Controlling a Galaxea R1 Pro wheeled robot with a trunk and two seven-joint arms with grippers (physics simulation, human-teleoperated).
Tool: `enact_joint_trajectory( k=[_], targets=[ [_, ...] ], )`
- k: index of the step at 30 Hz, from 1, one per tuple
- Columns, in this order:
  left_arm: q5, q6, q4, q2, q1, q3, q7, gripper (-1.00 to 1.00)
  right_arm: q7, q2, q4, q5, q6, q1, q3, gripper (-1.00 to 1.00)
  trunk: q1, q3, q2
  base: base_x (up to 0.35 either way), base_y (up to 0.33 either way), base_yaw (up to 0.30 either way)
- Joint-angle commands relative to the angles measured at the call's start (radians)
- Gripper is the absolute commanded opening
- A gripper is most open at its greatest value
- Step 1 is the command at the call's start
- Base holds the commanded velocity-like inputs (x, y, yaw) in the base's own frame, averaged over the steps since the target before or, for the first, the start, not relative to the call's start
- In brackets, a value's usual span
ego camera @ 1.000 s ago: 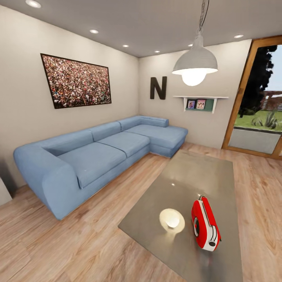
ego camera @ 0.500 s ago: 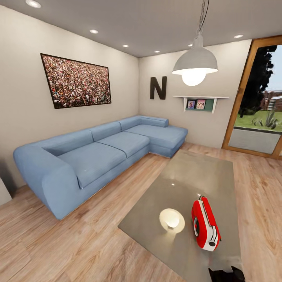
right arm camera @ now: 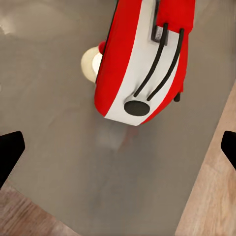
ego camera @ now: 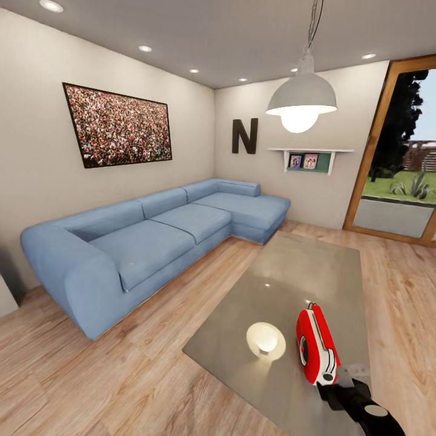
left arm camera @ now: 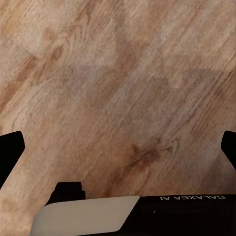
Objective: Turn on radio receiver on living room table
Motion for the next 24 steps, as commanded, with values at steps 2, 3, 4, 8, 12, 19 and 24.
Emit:
enact_joint_trajectory(
  k=[2,3,4,8,12,19,24],
  targets=[
    [0.000,0.000,0.000,0.000,0.000,0.000,0.000,1.00,0.000,0.000,-0.014,0.000,0.009,0.000,0.000,1.00,0.000,0.000,0.000,0.000,0.000,0.000],
    [0.000,0.000,0.000,0.000,0.000,0.000,0.000,1.00,0.000,0.000,-0.025,-0.006,0.014,0.000,-0.007,1.00,0.000,0.000,0.000,0.000,0.000,0.000],
    [0.000,0.000,0.000,0.000,0.000,0.000,0.000,1.00,0.000,0.000,-0.031,-0.017,0.016,0.000,-0.027,1.00,0.000,0.000,0.000,0.000,0.000,0.000],
    [0.000,0.000,0.000,0.000,0.000,0.000,0.000,1.00,0.002,-0.001,-0.089,-0.065,0.053,0.000,-0.134,1.00,0.000,0.000,0.000,0.000,0.000,0.000],
    [0.000,0.000,0.000,0.000,0.000,0.000,0.000,1.00,0.003,-0.003,-0.179,-0.080,0.133,-0.007,-0.172,1.00,0.000,0.000,0.000,0.000,0.000,0.000],
    [0.000,0.000,0.000,0.000,0.000,-0.001,0.000,1.00,0.002,-0.003,-0.210,-0.089,0.198,-0.191,-0.177,1.00,0.000,0.000,0.000,0.000,0.000,0.000],
    [0.000,0.000,0.000,0.000,0.000,-0.001,0.000,1.00,0.004,-0.001,-0.161,-0.093,0.340,-0.321,-0.144,1.00,0.000,0.000,0.000,0.000,0.000,0.000]
  ],
)
